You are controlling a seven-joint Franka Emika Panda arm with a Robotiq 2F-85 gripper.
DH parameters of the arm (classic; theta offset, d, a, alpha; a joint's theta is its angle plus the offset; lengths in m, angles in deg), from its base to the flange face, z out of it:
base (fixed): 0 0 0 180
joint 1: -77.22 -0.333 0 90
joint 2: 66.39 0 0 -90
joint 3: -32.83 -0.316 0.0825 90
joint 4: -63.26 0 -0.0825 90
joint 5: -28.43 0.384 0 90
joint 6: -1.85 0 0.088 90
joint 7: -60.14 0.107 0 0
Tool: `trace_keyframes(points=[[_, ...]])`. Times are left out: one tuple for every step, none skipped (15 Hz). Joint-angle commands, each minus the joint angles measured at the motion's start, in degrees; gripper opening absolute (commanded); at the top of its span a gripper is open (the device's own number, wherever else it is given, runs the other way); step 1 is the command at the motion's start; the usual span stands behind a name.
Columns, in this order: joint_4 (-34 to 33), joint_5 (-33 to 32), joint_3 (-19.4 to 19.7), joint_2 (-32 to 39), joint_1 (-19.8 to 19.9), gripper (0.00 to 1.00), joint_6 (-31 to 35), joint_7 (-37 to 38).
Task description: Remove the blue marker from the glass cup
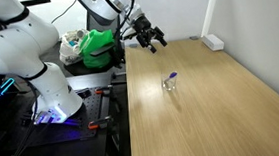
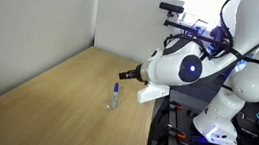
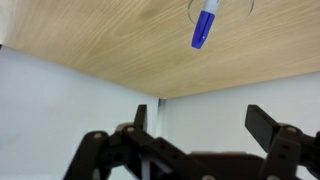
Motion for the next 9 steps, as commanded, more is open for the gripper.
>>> trace_keyframes(points=[[-2.03, -10.84, 10.96, 5.95, -10.73, 1.0, -0.07, 9.27], [-2.49, -15.04, 14.17, 7.51, -13.22, 1.0, 1.26, 12.45], [-3.2, -18.79, 17.29, 8.97, -15.51, 1.0, 2.79, 15.29], [-4.05, -22.06, 20.29, 10.55, -17.78, 1.0, 3.61, 18.35], [-4.96, -24.1, 22.74, 12.08, -19.58, 1.0, 4.06, 21.06], [-5.93, -25.63, 24.69, 13.58, -20.78, 1.0, 4.7, 23.5], [-6.96, -26.13, 26.22, 15.09, -21.9, 1.0, 4.87, 25.06], [-7.93, -26.76, 27.37, 16.45, -22.85, 1.0, 4.86, 26.45], [-8.82, -26.44, 28.06, 17.51, -23.85, 1.0, 3.8, 27.21]])
